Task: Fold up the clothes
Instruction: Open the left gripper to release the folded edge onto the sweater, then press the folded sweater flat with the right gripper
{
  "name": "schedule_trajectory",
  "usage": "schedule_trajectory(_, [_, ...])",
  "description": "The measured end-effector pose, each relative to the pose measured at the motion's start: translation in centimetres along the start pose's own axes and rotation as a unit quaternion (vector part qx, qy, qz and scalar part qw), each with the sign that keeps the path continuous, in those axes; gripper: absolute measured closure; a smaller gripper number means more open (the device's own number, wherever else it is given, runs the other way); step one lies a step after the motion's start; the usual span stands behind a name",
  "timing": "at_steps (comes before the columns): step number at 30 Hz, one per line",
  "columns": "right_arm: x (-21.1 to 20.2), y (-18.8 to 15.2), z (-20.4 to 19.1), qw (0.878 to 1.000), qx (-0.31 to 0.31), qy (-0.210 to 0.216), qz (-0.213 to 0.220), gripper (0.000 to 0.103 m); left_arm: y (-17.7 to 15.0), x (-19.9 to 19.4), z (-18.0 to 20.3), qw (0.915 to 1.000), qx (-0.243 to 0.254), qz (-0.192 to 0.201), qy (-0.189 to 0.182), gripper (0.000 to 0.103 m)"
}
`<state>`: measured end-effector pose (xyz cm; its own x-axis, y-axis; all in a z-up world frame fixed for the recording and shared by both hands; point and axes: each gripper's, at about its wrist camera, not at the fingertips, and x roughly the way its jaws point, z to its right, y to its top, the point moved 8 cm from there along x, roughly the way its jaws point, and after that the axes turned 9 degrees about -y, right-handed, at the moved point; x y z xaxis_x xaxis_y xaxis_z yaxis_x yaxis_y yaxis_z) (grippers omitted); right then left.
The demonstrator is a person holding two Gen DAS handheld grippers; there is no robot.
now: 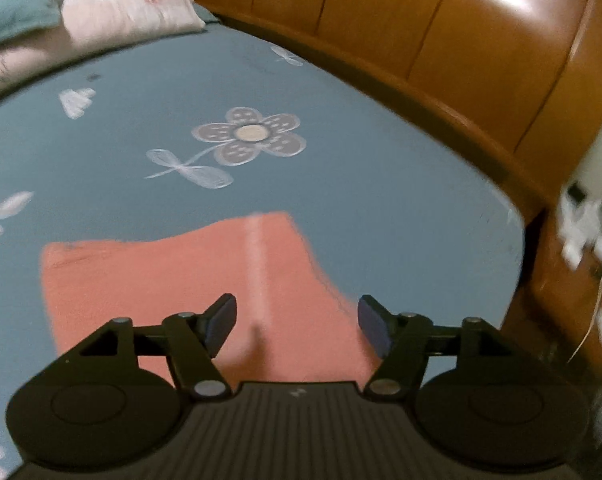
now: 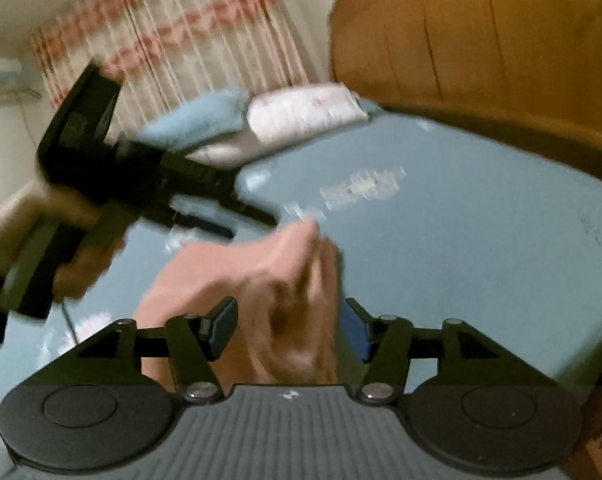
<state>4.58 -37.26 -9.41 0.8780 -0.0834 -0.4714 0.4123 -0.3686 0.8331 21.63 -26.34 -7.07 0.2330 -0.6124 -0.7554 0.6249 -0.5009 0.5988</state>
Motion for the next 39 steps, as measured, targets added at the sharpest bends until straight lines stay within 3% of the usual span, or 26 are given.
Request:
schedule_trajectory(1, [0.3, 0.4, -0.6, 1.000, -0.009, 0.006, 0.002, 0.048, -1.1, -0.6, -0.3, 0.9999, 0.009, -0.003, 0.010, 0.035])
schedule_trajectory(3, [0.6, 1.1, -1.8, 0.999, -0.026, 0.021, 0.007, 0.064, -3.2, -1.2, -0.9, 0.9997, 0.016, -0.008, 0.019, 0.035])
schedule_trajectory(6, [2.5, 1.6, -4.1, 0.998, -0.058, 0.037, 0.005, 0.070, -5.8, -1.6, -2.0, 1.0000, -0.004, -0.003, 0.004, 0.035])
schedule_trajectory(9, [5.2, 1.0, -4.5, 0.997, -0.078, 0.013, -0.016, 0.070, -7.2, -1.5, -2.9, 0.9987, -0.038, 0.019, -0.030, 0.032])
schedule_trajectory(12, [7.8, -0.5, -4.0, 0.994, -0.091, -0.025, -0.055, 0.073, -7.9, -0.9, -3.0, 0.9984, -0.027, 0.027, -0.042, 0.029])
schedule_trajectory(16, [7.8, -2.4, -1.7, 0.994, -0.086, -0.038, -0.055, 0.072, -8.2, 0.4, -2.5, 0.9990, 0.017, 0.020, -0.036, 0.025])
schedule_trajectory(18, [7.7, -2.4, -1.2, 0.994, -0.080, -0.050, -0.061, 0.059, -7.9, 1.2, -2.1, 0.9989, 0.032, 0.014, -0.031, 0.018])
schedule_trajectory(20, [7.9, -2.3, -0.6, 0.995, -0.063, -0.047, -0.067, 0.053, -7.7, 1.8, -1.6, 0.9985, 0.051, 0.007, -0.016, 0.017])
schedule_trajectory(25, [5.9, -1.2, -0.3, 0.998, -0.037, -0.029, -0.042, 0.055, -7.5, 1.2, -1.2, 0.9982, 0.056, 0.019, -0.008, 0.017])
schedule_trajectory(29, [3.4, 0.9, -0.8, 0.999, -0.032, 0.005, -0.012, 0.055, -9.0, -2.1, -0.4, 0.9969, 0.056, 0.040, -0.038, 0.016])
schedule_trajectory(32, [3.4, 1.4, -2.6, 0.998, -0.021, 0.055, -0.022, 0.055, -10.8, -3.3, -0.1, 0.9968, 0.056, 0.036, -0.045, 0.016])
schedule_trajectory(36, [5.0, -0.5, -5.3, 0.990, -0.011, 0.116, -0.075, 0.055, -12.5, -3.4, 0.3, 0.9968, 0.066, 0.022, -0.038, 0.016])
schedule_trajectory(37, [5.6, -1.3, -5.6, 0.990, -0.018, 0.112, -0.087, 0.055, -12.9, -3.4, 0.4, 0.9968, 0.069, 0.019, -0.036, 0.016])
schedule_trajectory(39, [6.5, -2.4, -4.9, 0.992, -0.039, 0.060, -0.100, 0.058, -13.5, -3.4, 0.4, 0.9969, 0.069, 0.015, -0.036, 0.016])
